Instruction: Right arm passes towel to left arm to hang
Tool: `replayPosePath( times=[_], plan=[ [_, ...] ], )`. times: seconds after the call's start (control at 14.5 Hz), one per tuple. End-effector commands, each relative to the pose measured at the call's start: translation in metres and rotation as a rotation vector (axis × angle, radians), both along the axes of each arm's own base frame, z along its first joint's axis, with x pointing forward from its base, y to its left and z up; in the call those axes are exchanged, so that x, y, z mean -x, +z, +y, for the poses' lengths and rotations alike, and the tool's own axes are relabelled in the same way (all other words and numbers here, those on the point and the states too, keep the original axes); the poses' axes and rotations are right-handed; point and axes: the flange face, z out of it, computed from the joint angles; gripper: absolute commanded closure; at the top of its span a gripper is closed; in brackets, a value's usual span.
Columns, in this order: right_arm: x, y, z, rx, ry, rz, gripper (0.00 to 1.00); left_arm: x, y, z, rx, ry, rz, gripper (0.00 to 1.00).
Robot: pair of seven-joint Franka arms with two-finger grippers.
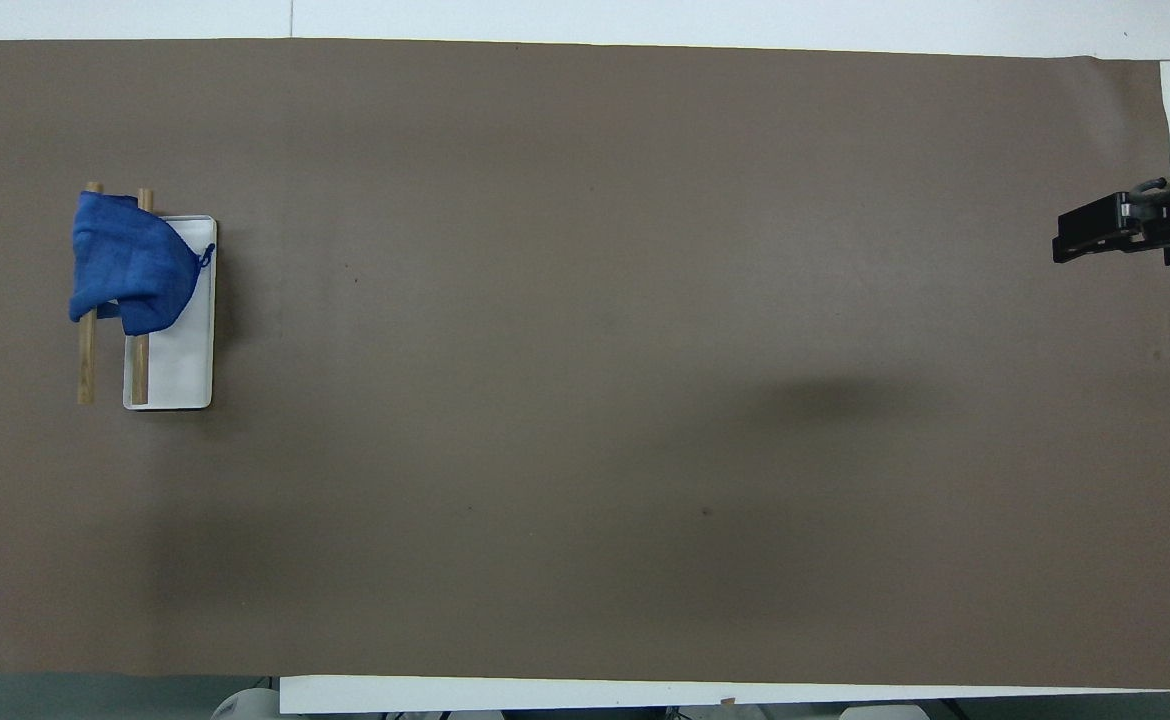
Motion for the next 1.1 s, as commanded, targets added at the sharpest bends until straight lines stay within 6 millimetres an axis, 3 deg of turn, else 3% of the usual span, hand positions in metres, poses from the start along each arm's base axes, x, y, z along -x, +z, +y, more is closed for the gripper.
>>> replayPosePath(
  times=[0.0,0.14,0.34,0.55,0.83,1.03],
  plan=[
    [0.007,0.002,0.0,-0.01,-0.016,0.004,0.0,-0.017,0.042,0.007,-0.045,-0.135,0.066,0.0],
    [0.007,0.002,0.0,-0.01,-0.016,0.004,0.0,-0.019,0.074,0.006,-0.071,-0.258,0.103,0.0],
    [0.007,0.002,0.0,-0.01,-0.016,0.004,0.0,-0.007,0.098,-0.015,-0.099,-0.515,0.241,0.0],
    [0.007,0.002,0.0,-0.01,-0.016,0.004,0.0,0.006,0.137,-0.046,-0.113,-0.801,0.322,0.0],
    [0.007,0.002,0.0,-0.011,-0.016,0.004,0.0,0.038,0.159,-0.093,-0.088,-1.089,0.431,0.0],
    [0.007,0.002,0.0,-0.01,-0.016,0.004,0.0,0.04,0.154,-0.116,-0.079,-1.155,0.439,0.0]
  ],
)
